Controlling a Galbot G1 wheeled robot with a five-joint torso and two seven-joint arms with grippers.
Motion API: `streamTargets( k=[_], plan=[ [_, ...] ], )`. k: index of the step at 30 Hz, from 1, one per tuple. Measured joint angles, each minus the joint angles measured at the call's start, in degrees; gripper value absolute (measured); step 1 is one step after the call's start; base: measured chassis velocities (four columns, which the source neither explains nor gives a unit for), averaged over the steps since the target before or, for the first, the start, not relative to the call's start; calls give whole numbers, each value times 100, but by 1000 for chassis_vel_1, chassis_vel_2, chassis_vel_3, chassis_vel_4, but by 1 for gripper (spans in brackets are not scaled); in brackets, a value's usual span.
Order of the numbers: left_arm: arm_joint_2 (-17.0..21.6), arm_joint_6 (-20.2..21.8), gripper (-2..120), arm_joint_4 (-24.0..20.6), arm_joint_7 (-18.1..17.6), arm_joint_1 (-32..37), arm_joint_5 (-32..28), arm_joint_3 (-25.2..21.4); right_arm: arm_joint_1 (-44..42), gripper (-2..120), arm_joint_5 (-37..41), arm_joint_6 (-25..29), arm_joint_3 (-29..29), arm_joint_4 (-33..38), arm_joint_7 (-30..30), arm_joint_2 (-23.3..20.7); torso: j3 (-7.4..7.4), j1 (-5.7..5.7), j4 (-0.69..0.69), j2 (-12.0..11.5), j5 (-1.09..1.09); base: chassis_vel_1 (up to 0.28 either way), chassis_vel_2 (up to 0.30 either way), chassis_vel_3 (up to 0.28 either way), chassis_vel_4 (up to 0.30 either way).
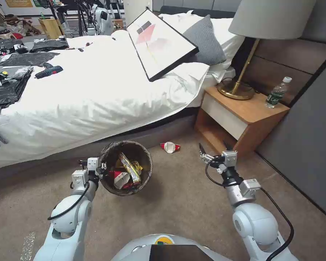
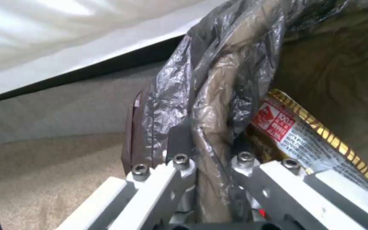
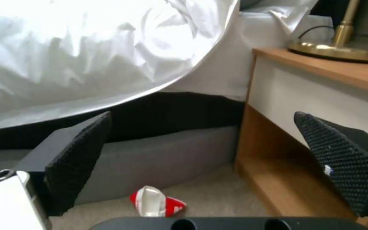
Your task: Pick up the trash bin, then pick up the garbage from the floor and place it into the trash bin.
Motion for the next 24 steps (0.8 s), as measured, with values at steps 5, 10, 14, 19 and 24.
streamTargets(
  k=[5, 10, 14, 19, 24],
  plan=[
    [0, -6, 3, 11, 5, -1, -1, 6, -10, 100, 3, 22, -12, -52, 2, 27, 0, 0, 0, 0, 0, 0, 0, 0, 0],
    [-13, -7, 3, 10, 9, -3, -1, 20, -45, 100, -18, 52, -81, -83, 22, 57, 0, 0, 0, 0, 0, 0, 0, 0, 0],
    [-35, -7, 3, 10, 11, -9, 6, 41, -82, 100, -62, 72, -143, -93, 36, 71, 0, 0, 0, 0, 0, 0, 0, 0, 0],
    [-36, -7, 3, 0, 12, -10, 8, 39, -88, 100, -101, 86, -203, -115, 50, 83, 0, 0, 0, 0, 0, -59, 36, 32, -46],
    [-27, -7, 3, -2, 12, -12, 7, 27, -75, 100, -137, 89, -256, -127, 82, 98, 1, 0, 1, 0, 0, -52, 62, 63, -70]
  ],
)
